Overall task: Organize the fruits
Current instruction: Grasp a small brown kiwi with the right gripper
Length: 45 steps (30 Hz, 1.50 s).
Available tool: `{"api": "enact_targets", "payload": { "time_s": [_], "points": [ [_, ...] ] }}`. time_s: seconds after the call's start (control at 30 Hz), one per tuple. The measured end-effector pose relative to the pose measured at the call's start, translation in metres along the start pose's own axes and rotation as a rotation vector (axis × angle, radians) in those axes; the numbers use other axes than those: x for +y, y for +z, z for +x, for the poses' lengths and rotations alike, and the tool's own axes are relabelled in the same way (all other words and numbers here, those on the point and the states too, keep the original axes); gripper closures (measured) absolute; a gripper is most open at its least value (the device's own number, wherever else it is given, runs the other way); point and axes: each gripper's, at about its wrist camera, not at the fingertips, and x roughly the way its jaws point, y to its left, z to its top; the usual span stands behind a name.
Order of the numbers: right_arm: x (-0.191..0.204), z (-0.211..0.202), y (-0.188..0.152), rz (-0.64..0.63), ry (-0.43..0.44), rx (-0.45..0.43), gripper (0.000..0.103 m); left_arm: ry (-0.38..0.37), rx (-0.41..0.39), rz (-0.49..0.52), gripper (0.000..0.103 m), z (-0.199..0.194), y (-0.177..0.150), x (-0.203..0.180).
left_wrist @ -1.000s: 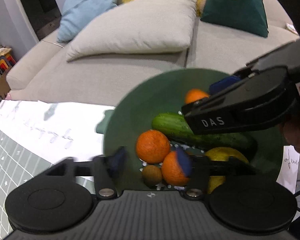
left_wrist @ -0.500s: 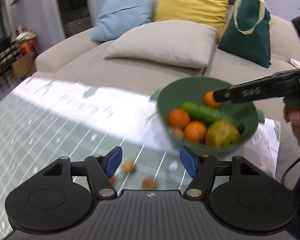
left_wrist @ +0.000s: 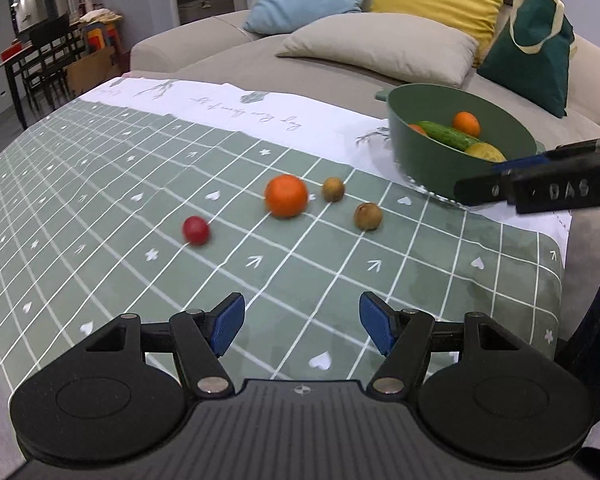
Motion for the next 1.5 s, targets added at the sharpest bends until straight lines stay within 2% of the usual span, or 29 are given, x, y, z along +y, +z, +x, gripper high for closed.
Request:
{"api": "enact_targets", "payload": {
  "time_s": [0.2, 0.57, 0.8, 1.03, 1.13, 1.33, 1.5],
  "points": [
    [0.016, 0.012, -0.002, -0.053, -0.006, 0.024, 0.052, 0.007, -0.008, -0.068, 0.026, -0.002, -0.008, 0.018],
    [0.024, 0.035, -0.006, -0.087, 0.015, 0.08, 0.052, 0.005, 0.012, -0.107, 0.026, 0.014, -0.009, 0.03],
    [0.034, 0.074, 0.002, -0.127, 0.016, 0.099, 0.052, 0.002, 0.04, -0.088, 0.026, 0.024, -0.015, 0.027],
    [0.041, 0.104, 0.01, -0.123, 0.013, 0.117, 0.053, 0.003, 0.065, -0.126, 0.026, 0.033, -0.017, 0.035],
    [0.041, 0.112, 0.011, -0.117, 0.012, 0.128, 0.059, 0.001, 0.066, -0.136, 0.026, 0.034, -0.017, 0.037],
    [0.037, 0.124, 0.01, -0.11, -0.018, 0.137, 0.08, 0.004, 0.071, -0.133, 0.026, 0.037, -0.018, 0.037],
    [0.034, 0.122, 0.01, -0.103, -0.005, 0.14, 0.081, 0.003, 0.066, -0.137, 0.026, 0.041, -0.018, 0.04]
  ]
}}
